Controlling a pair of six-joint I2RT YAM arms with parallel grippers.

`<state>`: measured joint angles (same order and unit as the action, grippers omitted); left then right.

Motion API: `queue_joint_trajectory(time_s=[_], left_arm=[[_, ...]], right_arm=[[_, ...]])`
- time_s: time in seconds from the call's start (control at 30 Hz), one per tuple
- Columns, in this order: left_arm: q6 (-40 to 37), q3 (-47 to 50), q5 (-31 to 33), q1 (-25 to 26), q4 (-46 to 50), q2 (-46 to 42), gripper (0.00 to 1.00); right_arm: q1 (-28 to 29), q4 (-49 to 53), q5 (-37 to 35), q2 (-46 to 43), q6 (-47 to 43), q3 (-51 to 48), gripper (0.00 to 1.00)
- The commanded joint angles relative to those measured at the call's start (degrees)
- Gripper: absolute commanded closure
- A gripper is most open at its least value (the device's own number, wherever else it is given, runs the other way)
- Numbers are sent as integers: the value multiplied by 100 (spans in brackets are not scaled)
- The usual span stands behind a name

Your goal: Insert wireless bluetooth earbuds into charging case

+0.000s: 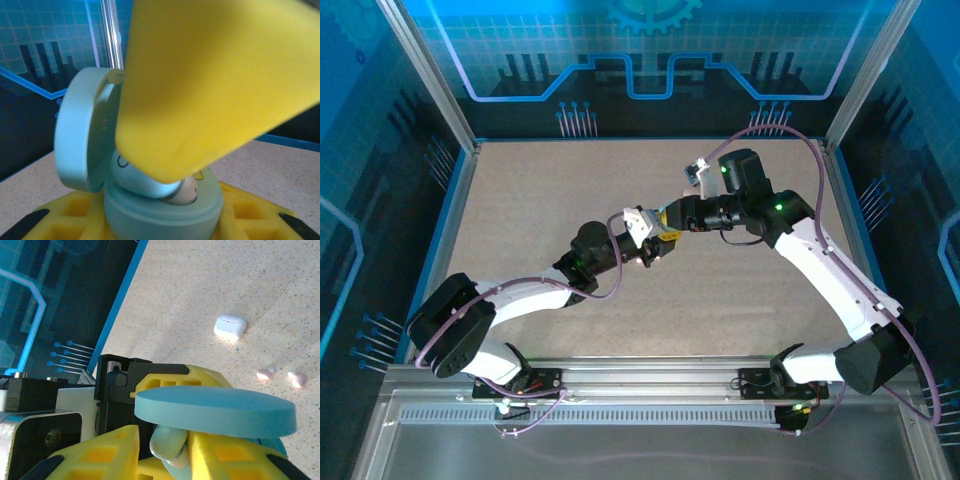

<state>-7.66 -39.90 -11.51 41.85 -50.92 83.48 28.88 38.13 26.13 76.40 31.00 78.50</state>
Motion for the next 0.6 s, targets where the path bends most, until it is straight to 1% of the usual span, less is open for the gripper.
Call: queue_joint_trajectory(time_s=[0.0,0.27,0.53,0.57], left_arm=[[-3,44,52,50,-427,-106,70],[4,70,107,34,-450,-147,70],[9,62,105,39,-447,-152,70],[8,56,108,34,-448,-148,70]], right_arm=[[22,168,-115,-77,-51,160,66],[29,231,-193,-159,-77,212,63],[30,344,-244,-178,-130,289,68],[28,344,-240,-163,-130,289,70]])
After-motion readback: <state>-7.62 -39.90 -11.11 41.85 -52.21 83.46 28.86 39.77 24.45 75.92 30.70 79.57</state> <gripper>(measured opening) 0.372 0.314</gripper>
